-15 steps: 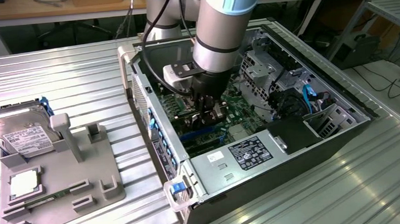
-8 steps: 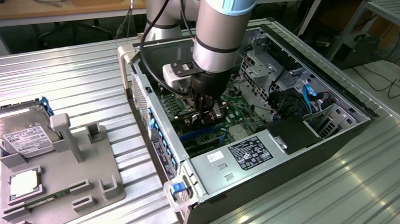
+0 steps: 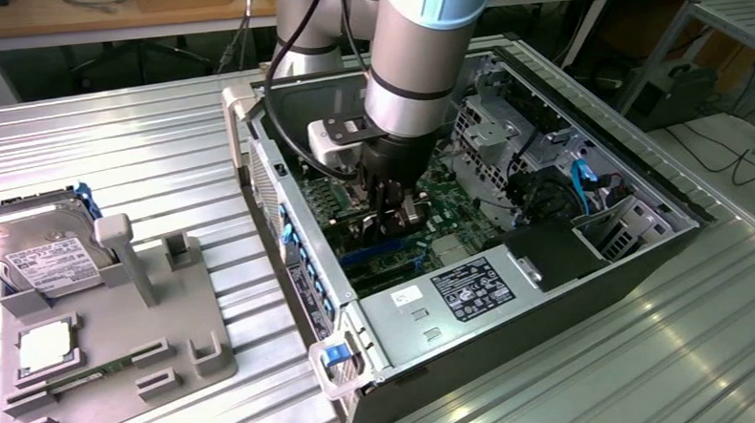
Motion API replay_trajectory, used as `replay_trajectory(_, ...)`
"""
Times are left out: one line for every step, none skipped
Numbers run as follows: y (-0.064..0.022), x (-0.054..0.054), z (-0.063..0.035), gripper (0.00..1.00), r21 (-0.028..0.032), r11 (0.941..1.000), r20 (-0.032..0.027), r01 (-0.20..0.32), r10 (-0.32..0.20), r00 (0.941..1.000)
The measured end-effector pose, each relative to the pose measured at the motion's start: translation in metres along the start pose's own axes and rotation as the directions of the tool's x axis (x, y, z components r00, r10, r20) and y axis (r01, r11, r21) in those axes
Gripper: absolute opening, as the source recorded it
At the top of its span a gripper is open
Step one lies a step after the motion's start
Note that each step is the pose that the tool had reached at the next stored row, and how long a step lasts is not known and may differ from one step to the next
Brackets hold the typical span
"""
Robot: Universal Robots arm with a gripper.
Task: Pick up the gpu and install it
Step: 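Insert the gpu into the slot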
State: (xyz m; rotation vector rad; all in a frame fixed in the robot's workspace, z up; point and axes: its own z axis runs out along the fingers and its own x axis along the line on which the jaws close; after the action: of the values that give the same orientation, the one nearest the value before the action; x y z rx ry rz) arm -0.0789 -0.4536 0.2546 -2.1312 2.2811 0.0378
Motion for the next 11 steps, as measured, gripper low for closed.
replay_trajectory(0.0001,0.0000,0.0000,0.28,0.0001,1.0000,0.0000,0.000,0.000,1.0000)
replay_trajectory(0.0003,0.0000,0.0000,0.28,0.0001,1.0000,0.0000,0.000,0.000,1.0000)
replay_trajectory(0.0007,0.0000,0.0000,0.28,0.0001,1.0000,-0.0001,0.000,0.000,1.0000)
replay_trajectory(0.0009,0.0001,0.0001,0.28,0.0000,1.0000,0.0000,0.000,0.000,1.0000)
replay_trajectory(0.0010,0.0001,0.0001,0.28,0.0000,1.0000,0.0000,0.000,0.000,1.0000)
replay_trajectory(0.0010,0.0001,0.0001,0.28,0.0000,1.0000,0.0000,0.000,0.000,1.0000)
replay_trajectory(0.0011,0.0001,0.0002,0.28,0.0000,1.0000,-0.0001,0.000,0.000,1.0000)
replay_trajectory(0.0012,0.0001,0.0003,0.28,0.0000,1.0000,-0.0001,0.000,0.000,1.0000)
replay_trajectory(0.0012,0.0001,0.0005,0.28,0.0000,1.0000,-0.0001,0.000,0.000,1.0000)
replay_trajectory(0.0012,0.0001,0.0009,0.28,0.0000,1.0000,0.0001,0.000,0.000,1.0000)
replay_trajectory(0.0012,0.0001,0.0013,0.28,0.0001,1.0000,0.0001,-0.001,0.001,1.0000)
